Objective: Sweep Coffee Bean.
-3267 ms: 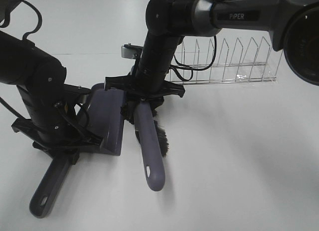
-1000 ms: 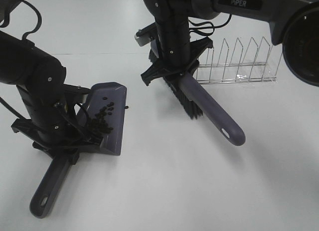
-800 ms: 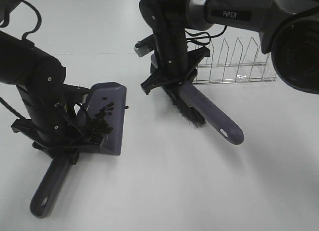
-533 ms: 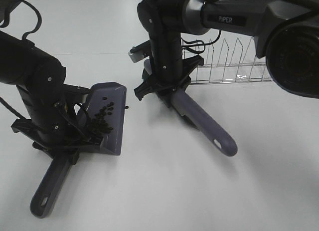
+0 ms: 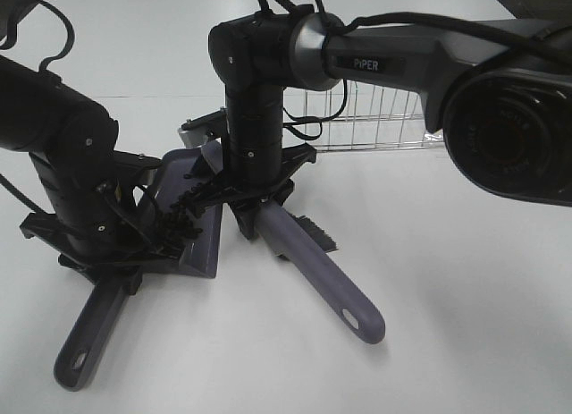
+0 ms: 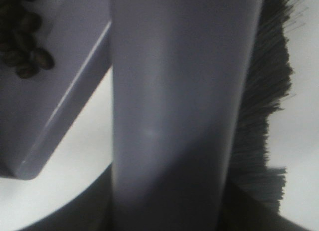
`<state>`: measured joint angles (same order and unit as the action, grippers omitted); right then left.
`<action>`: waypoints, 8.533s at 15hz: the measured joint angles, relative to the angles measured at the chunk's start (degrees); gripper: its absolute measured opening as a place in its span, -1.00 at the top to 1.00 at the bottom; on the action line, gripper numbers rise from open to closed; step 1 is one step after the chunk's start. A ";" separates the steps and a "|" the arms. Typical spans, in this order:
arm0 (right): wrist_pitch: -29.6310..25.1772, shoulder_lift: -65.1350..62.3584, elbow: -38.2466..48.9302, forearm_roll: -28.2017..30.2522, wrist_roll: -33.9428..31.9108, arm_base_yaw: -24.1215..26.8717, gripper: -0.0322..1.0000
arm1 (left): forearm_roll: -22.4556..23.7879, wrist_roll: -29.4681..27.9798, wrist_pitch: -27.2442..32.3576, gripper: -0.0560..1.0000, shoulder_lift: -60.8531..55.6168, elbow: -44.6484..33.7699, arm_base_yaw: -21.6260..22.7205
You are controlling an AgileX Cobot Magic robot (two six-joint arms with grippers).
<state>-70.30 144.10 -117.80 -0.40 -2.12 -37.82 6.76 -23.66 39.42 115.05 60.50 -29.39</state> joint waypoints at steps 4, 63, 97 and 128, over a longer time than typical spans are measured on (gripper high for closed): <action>0.06 -0.11 -0.17 -8.59 2.92 0.06 0.33 | 0.00 0.00 0.00 0.27 0.00 0.00 0.00; -1.26 -8.77 9.22 3.15 -1.66 30.60 0.33 | -1.09 0.11 1.55 0.27 0.11 0.29 0.00; 0.23 -2.06 -8.48 -6.65 -0.34 33.29 -0.25 | -2.18 0.06 2.81 0.27 0.11 0.29 0.00; 0.23 -31.86 3.50 -9.45 0.40 33.29 -0.25 | -4.13 5.61 17.25 -0.53 -0.52 19.02 4.93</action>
<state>-70.07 112.24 -114.31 -9.85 -1.72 -4.53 2.64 -18.05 56.67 114.53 79.53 -24.47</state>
